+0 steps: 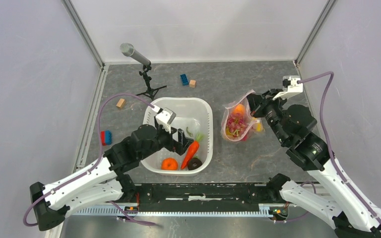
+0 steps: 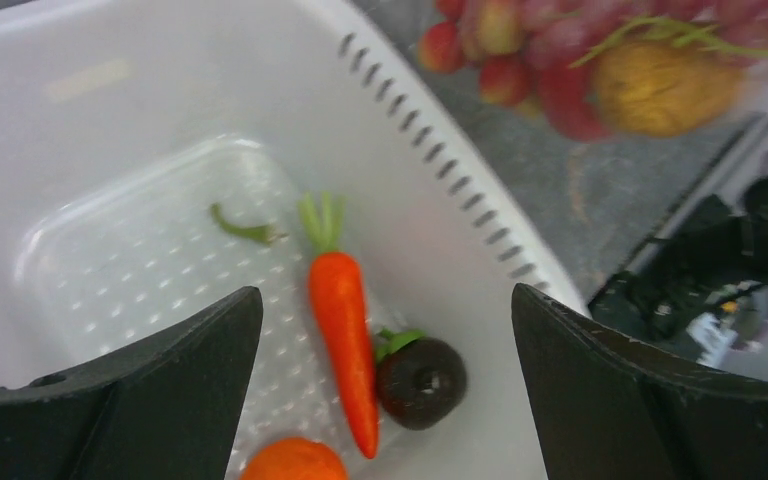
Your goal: Place the food in the zip-top bag and seal the zipper
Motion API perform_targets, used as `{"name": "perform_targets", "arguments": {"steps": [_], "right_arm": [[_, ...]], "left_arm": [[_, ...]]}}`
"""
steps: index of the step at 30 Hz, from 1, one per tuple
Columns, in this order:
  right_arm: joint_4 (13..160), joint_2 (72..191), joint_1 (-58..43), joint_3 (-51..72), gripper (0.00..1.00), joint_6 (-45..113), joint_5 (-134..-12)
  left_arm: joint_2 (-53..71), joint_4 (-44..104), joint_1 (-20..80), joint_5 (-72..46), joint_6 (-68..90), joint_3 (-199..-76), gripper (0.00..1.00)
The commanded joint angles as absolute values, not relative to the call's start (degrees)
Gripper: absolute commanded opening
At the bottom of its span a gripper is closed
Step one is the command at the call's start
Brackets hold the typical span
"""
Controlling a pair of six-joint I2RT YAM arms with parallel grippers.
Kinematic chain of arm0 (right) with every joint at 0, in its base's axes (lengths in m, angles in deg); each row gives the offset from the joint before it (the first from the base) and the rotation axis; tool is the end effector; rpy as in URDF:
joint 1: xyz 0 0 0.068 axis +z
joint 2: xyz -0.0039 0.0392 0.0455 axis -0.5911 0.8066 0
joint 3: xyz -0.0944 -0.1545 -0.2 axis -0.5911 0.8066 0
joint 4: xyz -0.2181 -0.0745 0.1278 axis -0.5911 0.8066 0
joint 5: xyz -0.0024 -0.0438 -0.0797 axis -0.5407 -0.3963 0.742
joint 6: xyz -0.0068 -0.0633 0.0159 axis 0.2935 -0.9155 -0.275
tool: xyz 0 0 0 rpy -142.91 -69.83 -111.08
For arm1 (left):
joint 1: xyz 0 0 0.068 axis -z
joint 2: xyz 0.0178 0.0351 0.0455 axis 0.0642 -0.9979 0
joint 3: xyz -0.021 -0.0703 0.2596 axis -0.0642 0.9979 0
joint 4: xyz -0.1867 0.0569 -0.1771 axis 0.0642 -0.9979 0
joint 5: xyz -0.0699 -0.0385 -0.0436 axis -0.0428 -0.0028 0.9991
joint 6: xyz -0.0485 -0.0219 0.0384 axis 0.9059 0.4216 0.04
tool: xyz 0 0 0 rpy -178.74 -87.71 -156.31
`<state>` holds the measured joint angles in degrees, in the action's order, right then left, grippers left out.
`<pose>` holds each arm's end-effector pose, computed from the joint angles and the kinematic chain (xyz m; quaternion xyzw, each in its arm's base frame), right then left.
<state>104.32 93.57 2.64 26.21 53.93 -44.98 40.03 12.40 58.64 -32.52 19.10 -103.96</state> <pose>0.1463 0.0945 0.4162 0.0511 0.7167 0.2622 0.6442 0.1240 -0.1594 0.2867 0.1941 0.7996 -0.2778 0.4958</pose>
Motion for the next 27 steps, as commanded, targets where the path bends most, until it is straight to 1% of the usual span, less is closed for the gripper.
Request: {"name": "perform_targets", "arguments": {"steps": [1, 6, 12, 15, 18, 23, 27], "right_arm": [[98.14, 92.34, 2.56, 26.71, 0.00, 56.16, -46.97], [94.25, 90.13, 2.57, 32.28, 0.00, 58.19, -44.25], [93.78, 88.56, 2.52, 35.60, 0.00, 59.88, -43.43], [93.25, 87.75, 2.52, 37.27, 0.00, 60.36, -43.41], [93.12, 87.16, 2.53, 38.17, 0.00, 60.34, -42.99], [93.07, 87.17, 2.52, 38.94, 0.00, 60.05, -42.25], [93.12, 87.84, 2.53, 39.28, 0.00, 59.47, -41.21]], "left_arm": [[39.67, 21.94, 58.44, -18.52, 22.24, -109.03, 1.00], [32.70, 25.11, 58.39, -15.13, 27.21, -115.35, 0.99], [25.58, 27.47, 58.43, -16.58, 30.68, -118.07, 0.99], [21.71, 27.23, 58.41, -16.85, 32.53, -118.57, 0.96], [18.91, 27.75, 58.43, -16.11, 34.16, -118.21, 0.88], [16.73, 30.39, 59.62, -11.89, 35.32, -118.72, 0.84], [18.72, 31.86, 64.31, -15.58, 34.23, -118.38, 0.85]]}}
